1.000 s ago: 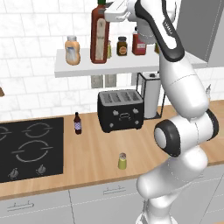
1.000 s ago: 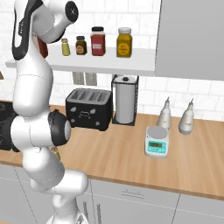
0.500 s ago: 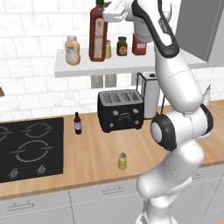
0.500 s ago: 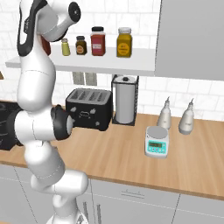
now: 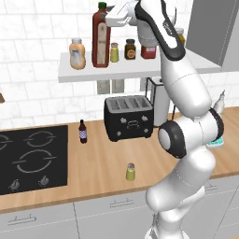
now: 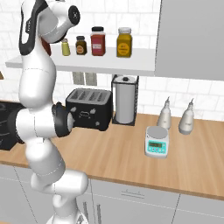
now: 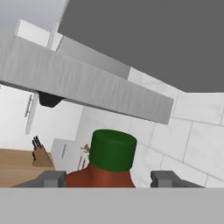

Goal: Put the shaker and condiment bottle from the counter next to their counterparts in the cabinet.

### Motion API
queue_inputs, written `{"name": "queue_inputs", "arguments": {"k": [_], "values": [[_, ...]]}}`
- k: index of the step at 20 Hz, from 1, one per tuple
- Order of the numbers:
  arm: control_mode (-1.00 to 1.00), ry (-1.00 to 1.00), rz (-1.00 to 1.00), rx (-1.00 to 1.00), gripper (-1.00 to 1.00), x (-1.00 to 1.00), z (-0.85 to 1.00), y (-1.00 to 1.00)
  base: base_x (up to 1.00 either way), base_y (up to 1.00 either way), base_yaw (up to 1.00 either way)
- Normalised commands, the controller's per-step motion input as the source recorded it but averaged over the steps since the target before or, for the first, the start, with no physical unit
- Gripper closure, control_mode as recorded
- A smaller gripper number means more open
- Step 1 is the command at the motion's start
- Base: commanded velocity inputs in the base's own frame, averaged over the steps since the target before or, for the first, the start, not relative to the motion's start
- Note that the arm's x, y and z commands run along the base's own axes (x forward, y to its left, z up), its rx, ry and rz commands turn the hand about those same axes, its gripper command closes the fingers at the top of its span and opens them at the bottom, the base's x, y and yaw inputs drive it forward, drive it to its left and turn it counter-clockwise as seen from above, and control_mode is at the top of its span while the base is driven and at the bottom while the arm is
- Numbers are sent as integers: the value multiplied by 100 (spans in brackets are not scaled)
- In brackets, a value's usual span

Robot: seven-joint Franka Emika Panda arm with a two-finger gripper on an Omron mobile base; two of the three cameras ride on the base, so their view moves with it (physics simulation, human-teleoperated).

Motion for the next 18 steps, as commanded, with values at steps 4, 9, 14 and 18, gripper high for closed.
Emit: {"name": "queue_inputs", "arguments": {"k": [4, 9, 14, 18], "values": [[-100, 0, 0, 3, 100, 33, -2, 9, 0, 0, 0], [-100, 0, 0, 2, 100, 29, -5, 8, 0, 0, 0], [-100, 0, 0, 0, 100, 18, -16, 2, 0, 0, 0], [-100, 0, 0, 0, 100, 16, -19, 3, 0, 0, 0]]}}
